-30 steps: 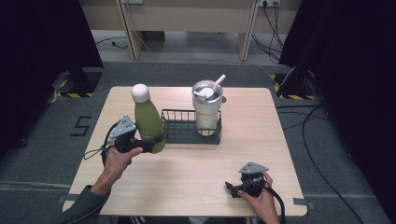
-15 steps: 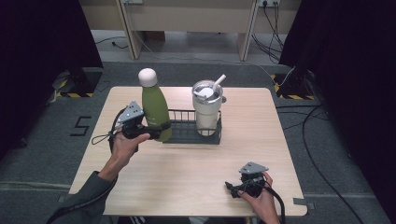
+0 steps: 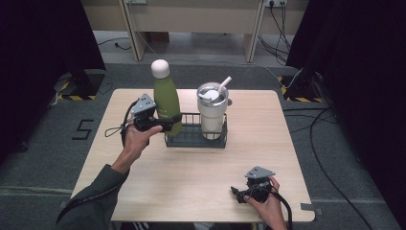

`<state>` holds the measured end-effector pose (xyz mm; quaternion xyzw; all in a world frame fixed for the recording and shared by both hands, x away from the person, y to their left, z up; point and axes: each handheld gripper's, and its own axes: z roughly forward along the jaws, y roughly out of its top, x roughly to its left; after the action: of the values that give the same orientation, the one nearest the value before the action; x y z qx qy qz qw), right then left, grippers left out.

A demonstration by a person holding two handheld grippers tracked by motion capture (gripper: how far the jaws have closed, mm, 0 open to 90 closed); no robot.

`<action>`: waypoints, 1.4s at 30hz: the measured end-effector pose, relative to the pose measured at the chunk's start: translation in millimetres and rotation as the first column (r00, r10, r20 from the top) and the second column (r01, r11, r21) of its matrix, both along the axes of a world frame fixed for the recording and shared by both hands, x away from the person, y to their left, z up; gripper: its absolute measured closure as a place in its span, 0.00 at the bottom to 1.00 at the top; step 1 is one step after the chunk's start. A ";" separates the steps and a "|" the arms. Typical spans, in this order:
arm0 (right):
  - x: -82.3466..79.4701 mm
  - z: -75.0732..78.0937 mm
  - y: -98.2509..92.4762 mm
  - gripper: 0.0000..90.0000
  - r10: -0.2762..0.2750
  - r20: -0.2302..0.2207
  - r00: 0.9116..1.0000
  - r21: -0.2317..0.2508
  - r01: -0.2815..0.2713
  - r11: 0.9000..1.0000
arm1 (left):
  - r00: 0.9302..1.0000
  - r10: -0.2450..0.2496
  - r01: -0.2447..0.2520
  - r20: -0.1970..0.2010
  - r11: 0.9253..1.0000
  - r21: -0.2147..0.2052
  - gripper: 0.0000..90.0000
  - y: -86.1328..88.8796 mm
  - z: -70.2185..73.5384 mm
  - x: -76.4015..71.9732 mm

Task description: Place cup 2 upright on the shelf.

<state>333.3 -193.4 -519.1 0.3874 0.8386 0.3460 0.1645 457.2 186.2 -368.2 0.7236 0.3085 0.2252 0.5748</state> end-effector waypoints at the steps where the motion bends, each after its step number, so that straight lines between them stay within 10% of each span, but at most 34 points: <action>1: 0.0 0.0 0.0 0.06 0.000 0.000 1.000 0.000 0.000 1.000 | 1.000 0.000 0.000 0.000 1.000 0.001 0.23 -0.6 -0.1 1.6; 42: 0.1 0.1 -0.1 0.06 0.000 -0.001 1.000 -0.001 0.000 1.000 | 0.999 0.044 -0.043 -0.027 0.999 0.014 0.23 -24.6 -30.6 49.1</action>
<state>333.3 -193.4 -519.0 0.3875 0.8389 0.3452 0.1641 506.3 161.6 -398.8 0.7235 0.3305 0.2299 0.5607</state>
